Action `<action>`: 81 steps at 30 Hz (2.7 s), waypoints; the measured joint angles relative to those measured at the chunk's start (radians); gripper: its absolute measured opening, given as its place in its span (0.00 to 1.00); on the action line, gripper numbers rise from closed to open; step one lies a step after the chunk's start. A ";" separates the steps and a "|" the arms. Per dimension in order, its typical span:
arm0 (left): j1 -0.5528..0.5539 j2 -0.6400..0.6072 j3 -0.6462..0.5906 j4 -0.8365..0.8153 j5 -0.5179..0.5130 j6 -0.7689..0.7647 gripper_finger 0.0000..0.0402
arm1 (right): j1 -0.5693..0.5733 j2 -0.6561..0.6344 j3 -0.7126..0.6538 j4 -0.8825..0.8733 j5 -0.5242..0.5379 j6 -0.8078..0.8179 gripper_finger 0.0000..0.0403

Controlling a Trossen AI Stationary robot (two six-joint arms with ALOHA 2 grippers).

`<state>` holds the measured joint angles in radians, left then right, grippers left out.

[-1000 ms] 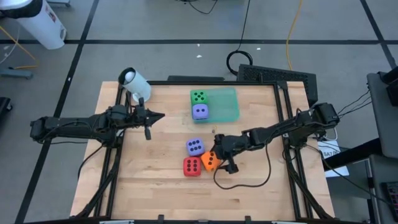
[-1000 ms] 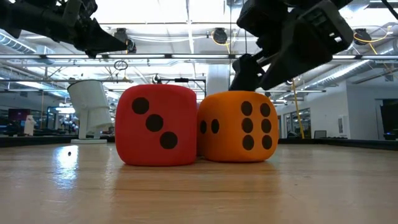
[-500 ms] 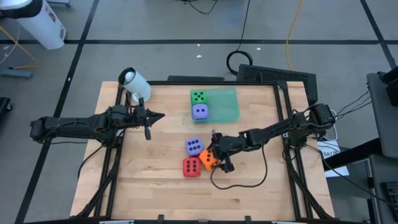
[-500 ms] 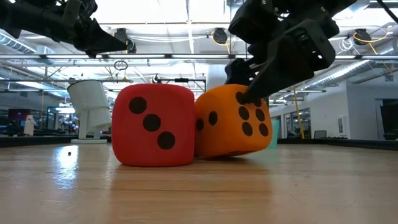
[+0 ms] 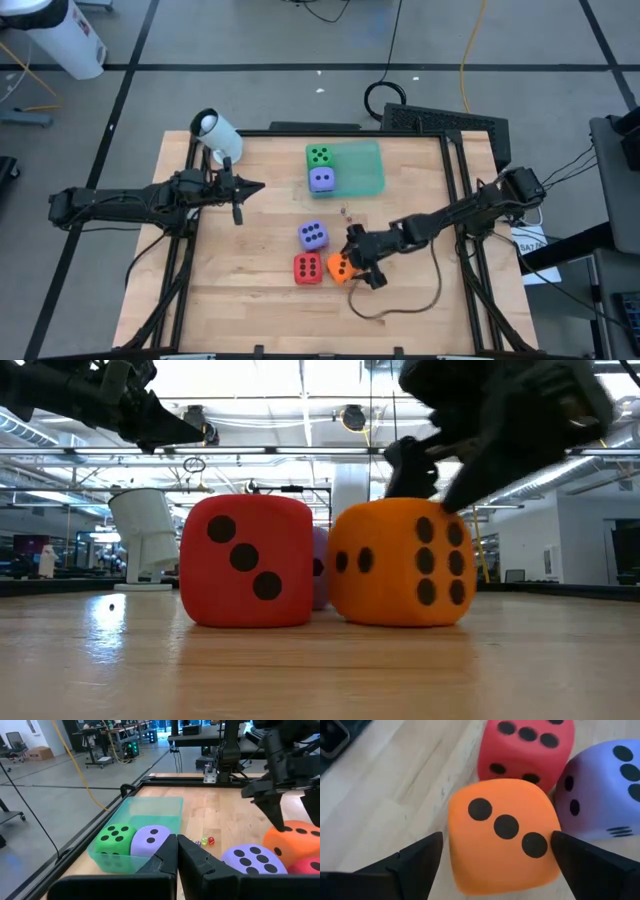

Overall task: Pick & Place Dice
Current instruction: Put the large orange dice into the green container

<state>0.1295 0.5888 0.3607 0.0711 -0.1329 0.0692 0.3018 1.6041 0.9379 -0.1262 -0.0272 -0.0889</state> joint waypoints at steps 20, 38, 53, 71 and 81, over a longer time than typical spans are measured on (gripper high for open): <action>0.000 0.000 0.000 -0.002 0.000 0.005 0.02 | 0.018 -0.053 -0.005 0.078 0.075 -0.054 0.99; 0.000 0.000 0.000 -0.007 0.000 0.004 0.02 | 0.001 -0.014 -0.002 0.102 0.077 0.152 0.99; 0.000 0.000 -0.001 -0.017 0.000 0.004 0.02 | -0.020 0.063 0.001 0.160 0.085 0.064 0.99; 0.000 0.000 -0.001 -0.017 0.000 0.005 0.02 | 0.027 -0.084 -0.004 0.125 0.375 -0.141 0.97; 0.000 0.000 -0.001 -0.016 0.000 0.007 0.02 | -0.145 -0.235 -0.003 0.078 0.498 -0.267 0.97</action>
<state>0.1293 0.5888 0.3599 0.0547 -0.1333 0.0764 0.1568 1.3686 0.9344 -0.0480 0.4712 -0.3554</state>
